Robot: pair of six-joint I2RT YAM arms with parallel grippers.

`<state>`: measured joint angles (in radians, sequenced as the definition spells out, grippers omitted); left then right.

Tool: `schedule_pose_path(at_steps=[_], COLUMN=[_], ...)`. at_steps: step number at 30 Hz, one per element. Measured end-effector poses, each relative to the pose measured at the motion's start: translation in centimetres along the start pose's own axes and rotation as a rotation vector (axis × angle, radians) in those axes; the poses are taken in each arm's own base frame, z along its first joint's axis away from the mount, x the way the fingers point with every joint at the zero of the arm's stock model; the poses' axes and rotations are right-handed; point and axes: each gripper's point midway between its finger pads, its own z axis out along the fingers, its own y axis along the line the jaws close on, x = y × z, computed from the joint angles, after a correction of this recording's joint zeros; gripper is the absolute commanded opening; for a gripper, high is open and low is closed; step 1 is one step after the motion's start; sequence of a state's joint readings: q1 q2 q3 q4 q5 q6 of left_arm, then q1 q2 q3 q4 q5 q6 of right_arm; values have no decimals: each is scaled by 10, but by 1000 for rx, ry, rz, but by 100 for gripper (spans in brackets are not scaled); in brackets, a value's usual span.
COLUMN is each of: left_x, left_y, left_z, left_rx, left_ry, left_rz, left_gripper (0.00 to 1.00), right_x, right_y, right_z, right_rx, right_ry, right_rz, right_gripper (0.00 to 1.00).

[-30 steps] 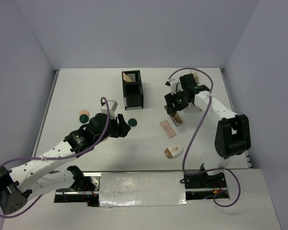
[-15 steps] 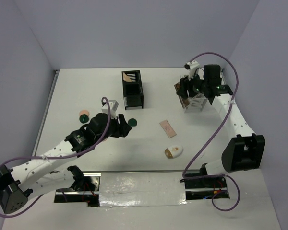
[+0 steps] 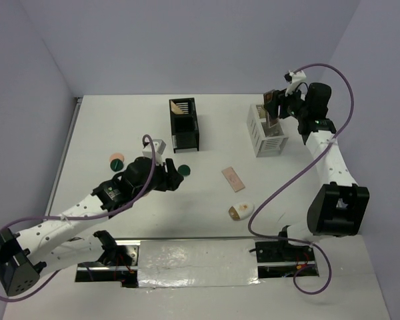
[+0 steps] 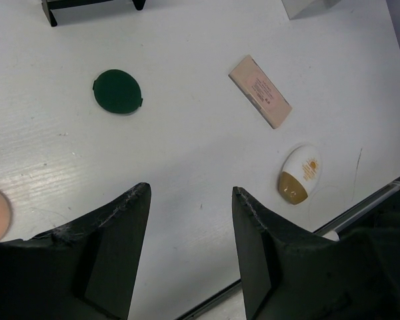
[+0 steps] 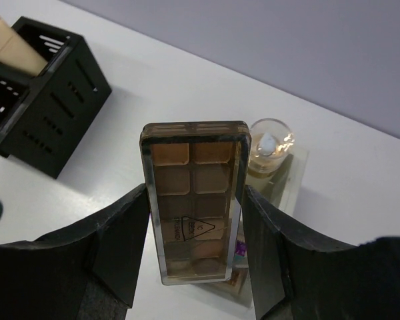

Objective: Organize the makeup

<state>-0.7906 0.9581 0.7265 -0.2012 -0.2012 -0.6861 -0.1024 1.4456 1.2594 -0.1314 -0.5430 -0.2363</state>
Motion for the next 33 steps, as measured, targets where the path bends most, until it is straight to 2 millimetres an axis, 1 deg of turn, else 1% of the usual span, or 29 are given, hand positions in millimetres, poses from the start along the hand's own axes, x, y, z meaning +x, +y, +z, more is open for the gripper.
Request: schedule_pose_path(at_steps=[3, 7, 12, 18, 22, 26, 29, 30, 32, 33], left_x=[1, 2, 8, 9, 8, 9, 9, 9, 9, 9], left_y=[0, 1, 3, 3, 2, 1, 1, 1, 1, 1], left_z=[1, 2, 7, 9, 9, 9, 9, 9, 9, 9], left_rx=[-1, -4, -14, -17, -14, -10, -9, -10, -9, -9], left_ry=[3, 7, 30, 39, 37, 41, 41, 41, 40, 40], left_rz=[1, 2, 6, 8, 8, 8, 8, 8, 7, 7], left_gripper=[64, 64, 64, 64, 64, 64, 64, 64, 64, 64], right_x=[0, 13, 29, 40, 51, 61, 68, 69, 70, 70], right_y=[-14, -24, -26, -28, -29, -35, -38, -39, -40, -40], right_z=[7, 17, 27, 30, 30, 32, 35, 35, 36, 36], right_rx=[25, 37, 35, 41, 45, 57, 61, 61, 62, 62], right_ry=[-23, -19, -7, -5, 8, 21, 32, 34, 33, 31], right_rz=[20, 54, 89, 106, 122, 139, 150, 152, 152, 151], right_gripper=[11, 12, 14, 17, 23, 27, 46, 60, 68, 74])
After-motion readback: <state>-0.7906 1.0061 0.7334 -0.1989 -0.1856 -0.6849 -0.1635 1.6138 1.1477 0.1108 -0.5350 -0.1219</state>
